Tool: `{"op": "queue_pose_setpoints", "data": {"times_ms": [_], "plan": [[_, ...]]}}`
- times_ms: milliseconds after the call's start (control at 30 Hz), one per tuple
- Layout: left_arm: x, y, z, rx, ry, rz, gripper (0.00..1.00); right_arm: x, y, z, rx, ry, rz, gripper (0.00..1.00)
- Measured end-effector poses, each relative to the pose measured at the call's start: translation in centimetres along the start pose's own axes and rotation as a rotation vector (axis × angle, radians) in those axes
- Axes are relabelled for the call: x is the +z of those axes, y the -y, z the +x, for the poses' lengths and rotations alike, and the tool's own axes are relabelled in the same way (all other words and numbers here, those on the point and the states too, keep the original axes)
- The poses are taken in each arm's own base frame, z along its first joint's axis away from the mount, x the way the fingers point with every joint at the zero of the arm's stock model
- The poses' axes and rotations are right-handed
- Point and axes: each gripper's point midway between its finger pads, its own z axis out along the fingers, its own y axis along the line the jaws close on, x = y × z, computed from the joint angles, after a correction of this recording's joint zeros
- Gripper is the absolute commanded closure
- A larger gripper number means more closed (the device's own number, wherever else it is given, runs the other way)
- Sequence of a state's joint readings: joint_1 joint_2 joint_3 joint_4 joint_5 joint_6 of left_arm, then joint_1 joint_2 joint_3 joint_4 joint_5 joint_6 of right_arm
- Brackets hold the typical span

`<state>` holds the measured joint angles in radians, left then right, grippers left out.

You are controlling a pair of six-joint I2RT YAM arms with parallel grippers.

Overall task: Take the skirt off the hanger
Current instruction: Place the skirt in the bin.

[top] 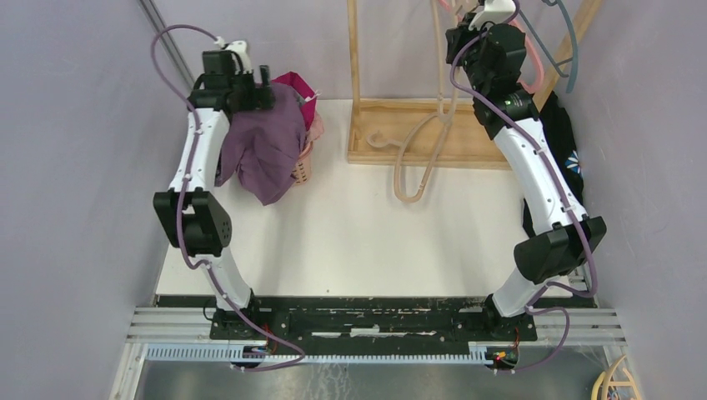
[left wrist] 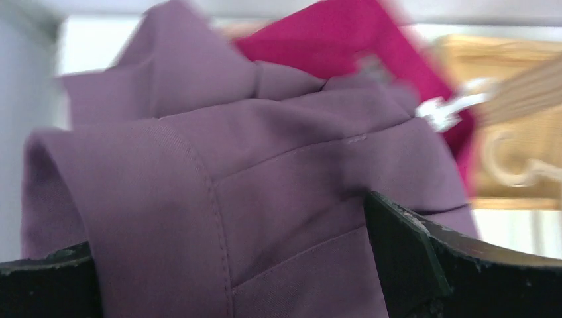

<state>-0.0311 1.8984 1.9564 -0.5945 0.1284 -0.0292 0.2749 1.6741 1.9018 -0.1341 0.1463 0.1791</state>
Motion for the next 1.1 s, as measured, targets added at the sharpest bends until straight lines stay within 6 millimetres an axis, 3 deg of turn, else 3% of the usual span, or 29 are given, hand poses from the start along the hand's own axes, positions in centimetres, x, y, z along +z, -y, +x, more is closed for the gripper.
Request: {"op": "queue_pose_setpoints", "data": {"times_ms": [67,133,300,400,500,600,633,767,833,933,1100], "plan": [[-2.0,-3.6,1.6,-0.03,-0.051,-0.105,0.01,-0.1,-0.1,-0.1,0.003,0.002,-0.008,0.99],[-3.6,-5.6,3.8,-0.054,-0.113,-0.171,0.01,-0.3,-0.2,-0.1,0.007,0.003,-0.013,0.99],[-4.4,-4.2,8.5,-0.062,-0.243,-0.134,0.01,-0.8,-0.3,-0.3,0.021,0.009,-0.02,0.99],[-4.0,-3.0,9.4,-0.066,-0.273,-0.078,0.01,-1.2,-0.3,-0.4,0.028,0.014,-0.021,0.99],[-3.7,-2.4,6.9,-0.064,-0.239,-0.047,0.01,-1.4,-0.3,-0.3,0.032,0.019,-0.022,0.99],[-3.3,-1.7,0.5,-0.041,-0.1,-0.024,0.01,-1.3,-0.3,-0.2,0.035,0.021,-0.022,0.99],[-3.6,-1.3,-2.8,-0.029,-0.007,-0.007,0.01,-1.3,-0.3,-0.1,0.037,0.02,-0.022,0.99],[-5.6,0.2,-9.0,-0.004,0.205,0.047,0.01,-1.3,-0.3,-0.1,0.037,0.022,-0.022,0.99],[-6.0,0.8,-10.7,-0.002,0.27,0.074,0.01,-1.3,-0.3,-0.3,0.038,0.031,-0.022,0.99],[-5.5,1.4,-11.3,-0.007,0.299,0.116,0.01,-1.3,-0.3,-0.3,0.038,0.032,-0.019,0.99],[-0.9,3.3,-8.9,-0.058,0.248,0.259,0.01,-1.2,-0.3,-0.4,0.041,0.034,-0.02,0.99]]}}
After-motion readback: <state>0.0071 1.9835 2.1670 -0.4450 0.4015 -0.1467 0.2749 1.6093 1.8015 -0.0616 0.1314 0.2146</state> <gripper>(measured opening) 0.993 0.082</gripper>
